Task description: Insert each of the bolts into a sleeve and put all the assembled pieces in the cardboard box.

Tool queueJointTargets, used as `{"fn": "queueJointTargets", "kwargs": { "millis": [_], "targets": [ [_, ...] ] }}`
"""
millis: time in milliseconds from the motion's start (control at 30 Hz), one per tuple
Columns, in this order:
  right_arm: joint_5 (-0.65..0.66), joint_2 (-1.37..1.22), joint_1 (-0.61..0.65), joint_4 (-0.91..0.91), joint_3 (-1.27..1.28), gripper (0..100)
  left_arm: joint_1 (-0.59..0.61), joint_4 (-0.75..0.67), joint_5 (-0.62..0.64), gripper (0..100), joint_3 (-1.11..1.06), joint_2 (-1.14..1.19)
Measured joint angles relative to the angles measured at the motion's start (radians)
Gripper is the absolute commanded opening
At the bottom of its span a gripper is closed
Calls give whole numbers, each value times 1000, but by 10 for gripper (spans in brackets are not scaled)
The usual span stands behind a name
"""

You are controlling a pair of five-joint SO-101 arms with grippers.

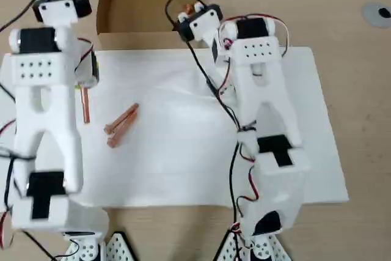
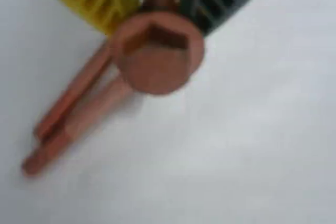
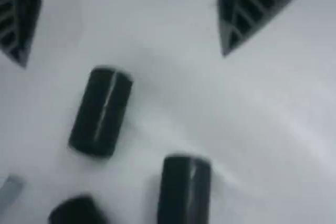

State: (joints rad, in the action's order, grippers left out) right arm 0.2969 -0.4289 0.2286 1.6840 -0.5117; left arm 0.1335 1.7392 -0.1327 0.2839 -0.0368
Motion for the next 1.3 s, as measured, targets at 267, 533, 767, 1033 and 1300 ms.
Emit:
{"fn": "queueJointTargets", "kwargs": {
  "millis": [267, 533, 767, 1033, 1300],
  "targets": [
    [0, -262, 14, 28, -232, 274, -2, -140, 2, 9, -296, -256],
    [21, -390, 49, 41, -367, 274, -2, -319, 3, 8, -605, -548],
    [28, -456, 63, 43, -381, 274, -2, -368, 3, 8, -763, -735],
    [31, -532, 61, 43, -396, 196, -2, -368, 3, 8, -792, -827],
    [40, -542, 55, 25, -420, 147, -2, -368, 3, 8, -792, -879]
  ]
}}
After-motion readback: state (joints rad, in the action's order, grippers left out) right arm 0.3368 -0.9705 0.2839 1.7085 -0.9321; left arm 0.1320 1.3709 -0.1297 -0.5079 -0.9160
